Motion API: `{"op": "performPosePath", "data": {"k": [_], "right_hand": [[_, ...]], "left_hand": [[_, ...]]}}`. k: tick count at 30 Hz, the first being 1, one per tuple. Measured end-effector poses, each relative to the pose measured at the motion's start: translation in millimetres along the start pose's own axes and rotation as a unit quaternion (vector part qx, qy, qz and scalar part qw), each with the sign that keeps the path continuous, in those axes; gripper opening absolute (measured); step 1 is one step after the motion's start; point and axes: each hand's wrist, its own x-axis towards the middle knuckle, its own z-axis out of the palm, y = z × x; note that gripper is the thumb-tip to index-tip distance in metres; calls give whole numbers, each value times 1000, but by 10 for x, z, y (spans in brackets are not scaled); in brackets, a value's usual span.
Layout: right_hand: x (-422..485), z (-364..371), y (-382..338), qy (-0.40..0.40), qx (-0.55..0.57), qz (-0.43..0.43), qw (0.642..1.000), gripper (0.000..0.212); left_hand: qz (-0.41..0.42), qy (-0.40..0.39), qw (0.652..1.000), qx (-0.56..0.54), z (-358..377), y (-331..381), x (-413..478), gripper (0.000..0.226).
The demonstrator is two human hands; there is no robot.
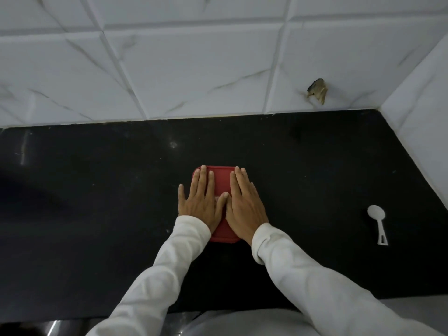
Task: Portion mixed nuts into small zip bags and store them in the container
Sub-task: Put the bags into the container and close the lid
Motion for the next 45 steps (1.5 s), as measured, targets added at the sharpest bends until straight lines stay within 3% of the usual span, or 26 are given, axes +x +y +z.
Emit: {"op": "performPosePath", "data": {"k": [2, 4, 7, 9, 11, 14, 16, 19, 22, 26, 31, 37, 41, 45], "right_hand": [[-151, -147, 102, 28, 81, 20, 996, 57], [-375, -333, 304, 64, 134, 47, 988, 54], [-704, -637, 762, 94, 183, 106, 973, 48], [-857, -756, 1170, 106, 194, 153, 963, 45], [-974, -806, 1590, 119, 138, 176, 967, 47], [-1079, -869, 2118, 122, 66, 205, 969, 53], [-1138, -936, 2346, 155, 73, 260, 950, 47], [-1216, -968, 2637, 177, 18, 304, 936, 51], [-1255, -945, 2859, 127, 12, 345, 930, 67], [-1271, -906, 2998, 53, 55, 358, 930, 73], [-1272, -914, 3061, 66, 68, 339, 936, 57], [-1234, -984, 3103, 91, 181, 327, 923, 32], [-1214, -1098, 2941, 88, 232, 276, 929, 16], [-1138, -1115, 2579, 81, 296, 236, 922, 17]], "left_hand": [[-15, 46, 998, -35, -66, 112, -61, 81], [3, 140, 987, -82, -123, 352, -160, 78], [80, 280, 944, -155, -149, 952, -321, 57], [136, 316, 915, -212, -114, 1438, -424, 46], [161, 265, 911, -270, -35, 1911, -520, 41], [125, 55, 919, -370, 186, 2494, -537, 39], [76, -51, 894, -439, 383, 2790, -459, 37], [3, -115, 862, -494, 595, 3114, -304, 36], [-41, -153, 827, -540, 693, 3341, -229, 40], [-63, -161, 811, -559, 772, 3567, -163, 41], [-89, -182, 785, -586, 820, 3674, -119, 40], [-109, -164, 764, -614, 906, 3653, -77, 36], [-108, -111, 759, -633, 849, 3570, -133, 27], [-153, -12, 736, -660, 613, 3309, -200, 20]]}}
